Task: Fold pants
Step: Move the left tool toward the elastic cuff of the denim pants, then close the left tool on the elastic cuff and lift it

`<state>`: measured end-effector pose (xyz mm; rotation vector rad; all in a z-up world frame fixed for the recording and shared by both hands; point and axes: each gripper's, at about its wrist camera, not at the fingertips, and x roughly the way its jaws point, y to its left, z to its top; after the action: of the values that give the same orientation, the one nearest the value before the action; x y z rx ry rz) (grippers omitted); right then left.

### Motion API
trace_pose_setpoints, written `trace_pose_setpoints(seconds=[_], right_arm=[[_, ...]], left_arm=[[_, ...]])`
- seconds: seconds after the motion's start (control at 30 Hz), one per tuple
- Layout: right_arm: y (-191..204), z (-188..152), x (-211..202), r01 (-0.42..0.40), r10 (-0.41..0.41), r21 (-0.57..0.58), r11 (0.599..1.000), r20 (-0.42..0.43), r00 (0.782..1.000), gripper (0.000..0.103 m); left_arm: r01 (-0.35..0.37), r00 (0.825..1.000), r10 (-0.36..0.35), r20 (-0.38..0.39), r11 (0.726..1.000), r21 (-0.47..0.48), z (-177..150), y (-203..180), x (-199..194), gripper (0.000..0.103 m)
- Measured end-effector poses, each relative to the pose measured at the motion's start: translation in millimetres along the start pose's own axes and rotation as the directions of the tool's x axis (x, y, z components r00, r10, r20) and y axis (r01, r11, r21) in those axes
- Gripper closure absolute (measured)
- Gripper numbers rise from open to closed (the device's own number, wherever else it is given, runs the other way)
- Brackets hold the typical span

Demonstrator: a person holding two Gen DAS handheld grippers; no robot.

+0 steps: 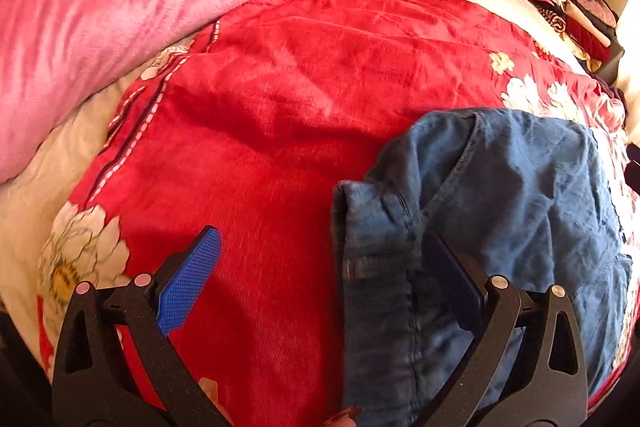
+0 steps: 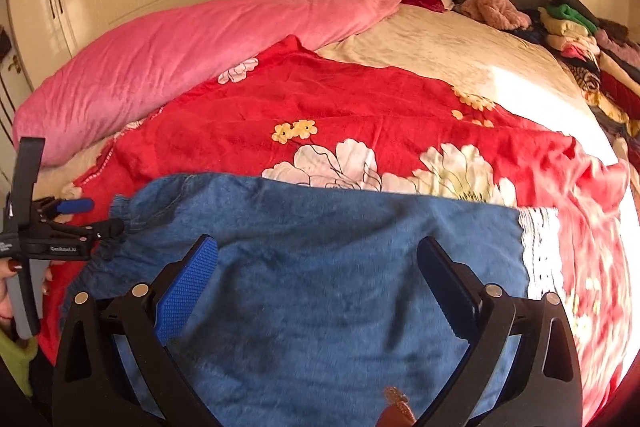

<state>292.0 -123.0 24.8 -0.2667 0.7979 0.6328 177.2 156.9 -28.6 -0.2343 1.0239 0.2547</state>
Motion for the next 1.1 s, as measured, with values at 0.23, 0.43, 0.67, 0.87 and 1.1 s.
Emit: trace_pose_setpoints(seconds=[0.23, 0.43, 0.67, 0.87, 1.1], right_arm=[[6, 21, 39, -0.005, 0.003, -0.091, 0.996, -0.026, 1.0, 0.004], [23, 27, 69, -0.01, -0.006, -0.189, 0.982, -0.085, 0.996, 0.004], [38, 32, 94, -0.012, -0.02, -0.255, 0.967, -0.125, 0.992, 0.004], [55, 29, 109, -0.026, -0.026, -0.348, 0.937, -0.145, 0.989, 0.014], [68, 21, 108, -0.13, 0.073, -0.356, 0.925, -0.171, 0.983, 0.078]], left_arm=[[0.031, 0.999, -0.031, 0.007, 0.999, 0.035, 12, -6, 17, 0.01], [0.087, 0.995, -0.09, 0.031, 0.993, 0.081, 12, -13, 21, 0.072], [0.042, 0.986, -0.063, 0.156, 0.99, 0.134, 6, -15, -13, 0.074], [0.053, 0.978, -0.08, 0.191, 0.988, 0.142, 2, -14, -28, 0.074], [0.054, 0.976, -0.086, 0.2, 0.986, 0.156, -7, -17, -35, 0.075]])
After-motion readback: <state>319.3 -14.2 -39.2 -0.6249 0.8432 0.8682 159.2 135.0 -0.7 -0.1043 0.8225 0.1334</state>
